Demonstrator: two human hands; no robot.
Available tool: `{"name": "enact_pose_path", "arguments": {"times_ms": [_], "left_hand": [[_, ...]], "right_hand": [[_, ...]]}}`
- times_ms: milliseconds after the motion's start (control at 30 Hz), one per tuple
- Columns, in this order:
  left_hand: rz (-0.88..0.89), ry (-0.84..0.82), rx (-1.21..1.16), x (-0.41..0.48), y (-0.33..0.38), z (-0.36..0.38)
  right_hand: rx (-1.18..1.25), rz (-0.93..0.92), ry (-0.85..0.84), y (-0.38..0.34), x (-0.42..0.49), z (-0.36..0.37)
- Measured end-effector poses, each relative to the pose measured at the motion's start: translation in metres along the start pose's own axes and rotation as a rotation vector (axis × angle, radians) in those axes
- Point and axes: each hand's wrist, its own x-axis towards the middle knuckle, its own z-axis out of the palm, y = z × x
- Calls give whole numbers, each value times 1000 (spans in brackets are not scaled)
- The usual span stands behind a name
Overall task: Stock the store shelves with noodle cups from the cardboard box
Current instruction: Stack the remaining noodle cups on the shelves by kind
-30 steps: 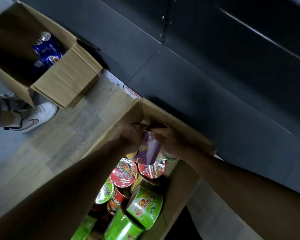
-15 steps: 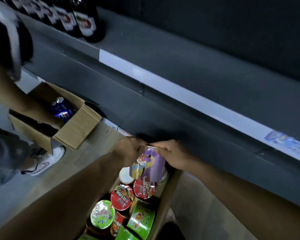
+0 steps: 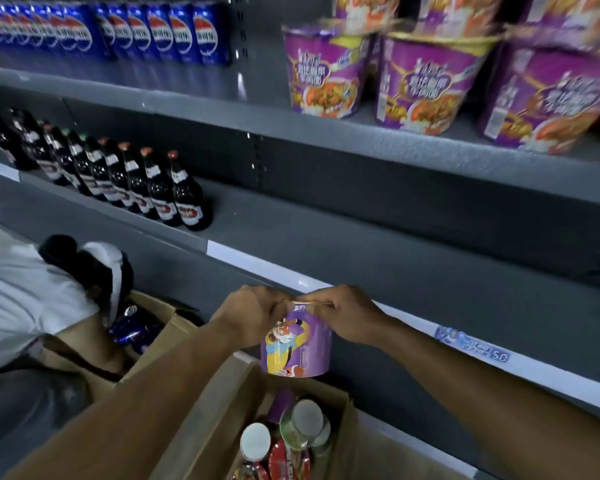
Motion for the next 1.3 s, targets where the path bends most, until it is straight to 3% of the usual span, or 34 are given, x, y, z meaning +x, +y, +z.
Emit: {"name": "enact_pose_path", "arguments": {"times_ms": [400,600,700,933,1300], "left_hand": [[145,283,97,-32,80,-146],[223,350,-16,-52,107,-209],[239,372,-146,-62,118,-232],[233,422,-719,-71,129,-261],[426,295,-1082,-29,127,-296]], "right_hand": [[-67,-167,218,-125,-49,-107],[0,-260,267,-169,-62,-151],[21,-326,335,-189,-66,-168],[179,-489,381,-223,-77,-198],[638,-666,203,-225,-43,-253]]}}
